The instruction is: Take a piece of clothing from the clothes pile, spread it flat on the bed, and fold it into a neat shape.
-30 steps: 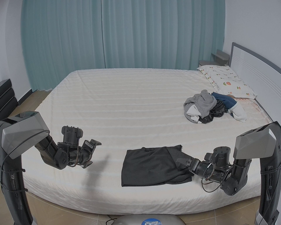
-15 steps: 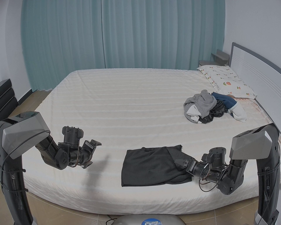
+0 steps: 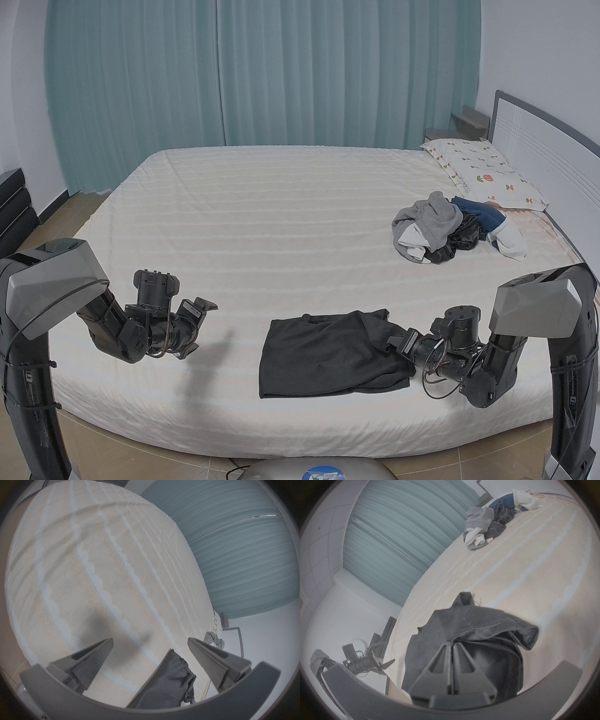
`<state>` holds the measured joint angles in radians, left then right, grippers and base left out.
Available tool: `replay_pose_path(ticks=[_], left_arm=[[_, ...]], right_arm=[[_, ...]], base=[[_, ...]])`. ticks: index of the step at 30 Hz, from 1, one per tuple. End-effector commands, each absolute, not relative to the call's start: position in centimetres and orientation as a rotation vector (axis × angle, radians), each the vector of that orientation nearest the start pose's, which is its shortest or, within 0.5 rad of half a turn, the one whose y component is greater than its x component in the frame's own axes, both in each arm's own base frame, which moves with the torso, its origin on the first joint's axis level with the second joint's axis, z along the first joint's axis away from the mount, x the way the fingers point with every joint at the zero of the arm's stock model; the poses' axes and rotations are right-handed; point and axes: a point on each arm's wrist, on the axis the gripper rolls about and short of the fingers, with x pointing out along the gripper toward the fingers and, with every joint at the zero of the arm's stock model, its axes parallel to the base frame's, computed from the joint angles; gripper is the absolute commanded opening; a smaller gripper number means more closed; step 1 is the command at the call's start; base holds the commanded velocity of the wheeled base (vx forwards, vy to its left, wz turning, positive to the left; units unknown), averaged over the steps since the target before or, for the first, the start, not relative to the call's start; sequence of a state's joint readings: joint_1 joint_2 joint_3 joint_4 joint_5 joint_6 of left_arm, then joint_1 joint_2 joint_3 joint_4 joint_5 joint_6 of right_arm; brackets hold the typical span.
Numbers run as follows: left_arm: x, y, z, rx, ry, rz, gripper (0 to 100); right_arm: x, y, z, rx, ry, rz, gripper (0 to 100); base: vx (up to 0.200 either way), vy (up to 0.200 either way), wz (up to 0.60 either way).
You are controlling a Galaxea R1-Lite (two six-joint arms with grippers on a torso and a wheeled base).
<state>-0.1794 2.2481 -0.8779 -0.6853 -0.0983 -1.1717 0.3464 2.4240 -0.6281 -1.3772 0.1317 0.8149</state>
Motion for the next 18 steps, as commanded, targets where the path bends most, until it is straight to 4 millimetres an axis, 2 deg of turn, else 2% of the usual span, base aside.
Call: replay_pose_path(ticks=[1,12,18], left_arm=[[37.0,-6.9,1.1,-1.087,0.761,0.17,100],[37.0,-6.9,1.1,-1.087,0.761,0.17,100],[37.0,-6.9,1.1,-1.087,0.761,0.17,100]], right_arm=[[34.0,11.7,-2.7,0.764,0.553,0.261,0],[37.5,9.2,-1.1,0.919,0.425,0.194,0],[39.5,8.5,-2.5,0.92,0.423,0.108,0]], base=[[0.0,0.0,0.0],[0.0,0.0,0.0],[0.0,0.0,0.0]])
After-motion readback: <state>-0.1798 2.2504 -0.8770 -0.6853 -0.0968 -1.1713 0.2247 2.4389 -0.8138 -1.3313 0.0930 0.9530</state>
